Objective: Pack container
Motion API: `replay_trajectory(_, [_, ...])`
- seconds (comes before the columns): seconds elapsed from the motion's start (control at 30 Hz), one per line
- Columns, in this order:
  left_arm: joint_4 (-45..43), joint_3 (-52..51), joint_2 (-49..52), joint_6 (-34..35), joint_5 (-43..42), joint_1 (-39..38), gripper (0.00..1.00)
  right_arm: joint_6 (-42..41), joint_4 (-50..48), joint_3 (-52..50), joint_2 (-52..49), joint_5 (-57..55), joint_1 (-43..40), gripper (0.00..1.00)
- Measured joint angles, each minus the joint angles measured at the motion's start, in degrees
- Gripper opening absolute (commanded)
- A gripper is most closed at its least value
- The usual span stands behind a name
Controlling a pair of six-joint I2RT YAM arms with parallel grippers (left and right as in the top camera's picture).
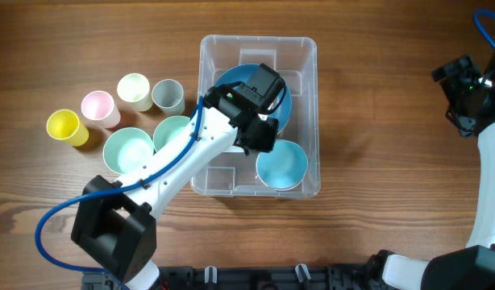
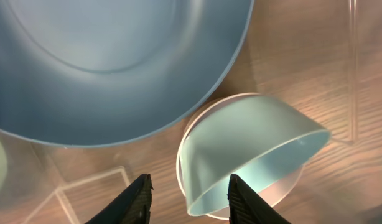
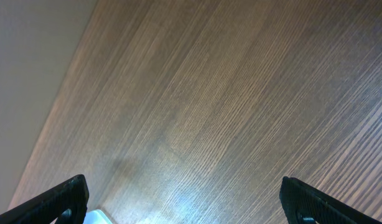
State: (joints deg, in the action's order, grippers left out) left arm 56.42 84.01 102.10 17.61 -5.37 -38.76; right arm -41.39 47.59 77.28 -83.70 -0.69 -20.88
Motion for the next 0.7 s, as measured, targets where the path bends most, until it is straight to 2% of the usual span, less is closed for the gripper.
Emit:
replay_trajectory(0.3, [0.6,-0.6,0.0,-11.6,0.2,-1.0,0.48,0.0,0.0,0.0,0.0,0.0,0.0,1.0])
replay_trajectory(0.47, [-0.6,-3.2,0.0,-14.1,0.2,-1.4,0.52,0.0,0.0,0.0,0.0,0.0,0.0,1.0])
replay_trajectory(0.7, [-7.7,-6.6,0.2,-15.3,0.2,-1.4,0.22,0.0,0.0,0.0,0.0,0.0,0.0,1.0])
